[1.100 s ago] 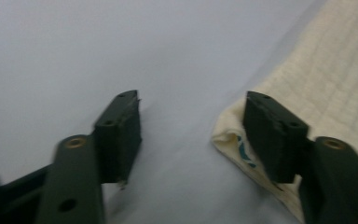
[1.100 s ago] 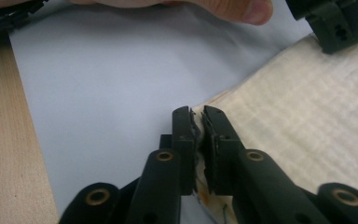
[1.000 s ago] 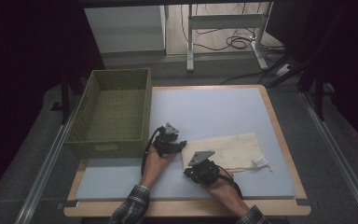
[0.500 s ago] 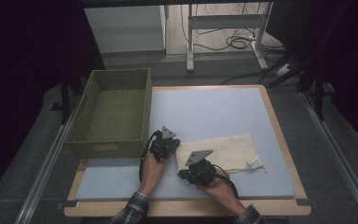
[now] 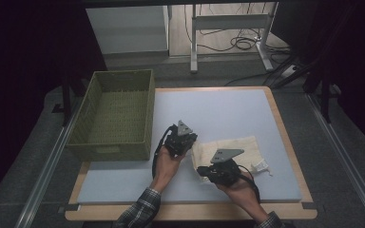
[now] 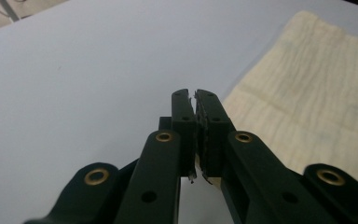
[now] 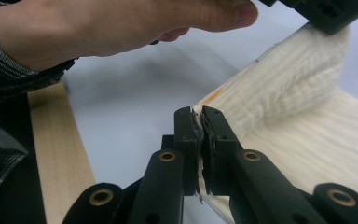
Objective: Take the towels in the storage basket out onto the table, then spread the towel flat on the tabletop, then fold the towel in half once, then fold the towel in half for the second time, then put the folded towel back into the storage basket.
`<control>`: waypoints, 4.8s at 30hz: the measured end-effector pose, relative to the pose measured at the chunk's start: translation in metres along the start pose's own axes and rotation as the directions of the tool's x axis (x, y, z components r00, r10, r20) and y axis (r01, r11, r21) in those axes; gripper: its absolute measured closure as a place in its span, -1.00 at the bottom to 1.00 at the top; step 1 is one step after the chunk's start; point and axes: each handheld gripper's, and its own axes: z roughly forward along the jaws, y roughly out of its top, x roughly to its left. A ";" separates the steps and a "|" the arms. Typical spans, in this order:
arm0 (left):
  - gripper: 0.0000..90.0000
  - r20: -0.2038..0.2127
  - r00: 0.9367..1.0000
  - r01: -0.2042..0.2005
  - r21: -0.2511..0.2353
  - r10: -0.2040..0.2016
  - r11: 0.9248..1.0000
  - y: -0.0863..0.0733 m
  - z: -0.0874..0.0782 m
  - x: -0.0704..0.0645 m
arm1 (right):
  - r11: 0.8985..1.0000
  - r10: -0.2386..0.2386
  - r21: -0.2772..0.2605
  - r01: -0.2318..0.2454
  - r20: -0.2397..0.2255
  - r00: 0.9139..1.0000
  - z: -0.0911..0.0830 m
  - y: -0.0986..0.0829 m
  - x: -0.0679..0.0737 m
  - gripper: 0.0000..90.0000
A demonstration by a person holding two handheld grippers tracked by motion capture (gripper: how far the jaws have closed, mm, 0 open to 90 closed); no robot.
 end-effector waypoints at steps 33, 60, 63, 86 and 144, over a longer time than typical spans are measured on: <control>0.92 0.138 0.972 -0.194 0.003 0.192 0.981 0.089 0.093 -0.076 | 0.978 0.203 -0.088 -0.188 0.218 0.955 -0.115 -0.065 -0.073 0.89; 0.06 0.149 0.979 -0.137 0.002 0.136 0.991 0.092 0.122 -0.085 | 0.961 0.273 -0.051 -0.272 0.328 0.904 -0.126 -0.107 -0.097 0.62; 0.00 0.145 0.981 -0.131 0.010 0.128 0.991 0.087 0.115 -0.077 | 0.960 0.272 -0.036 -0.277 0.345 0.899 -0.132 -0.111 -0.096 0.57; -0.02 0.146 0.989 -0.060 0.167 0.036 0.984 0.032 0.085 -0.023 | 0.933 0.305 0.062 -0.354 0.386 0.871 -0.104 -0.095 -0.113 0.03; 0.90 0.207 0.978 -0.031 0.197 -0.010 0.980 0.040 0.034 0.009 | 0.958 0.281 0.000 -0.285 0.165 0.945 -0.091 -0.048 -0.082 0.82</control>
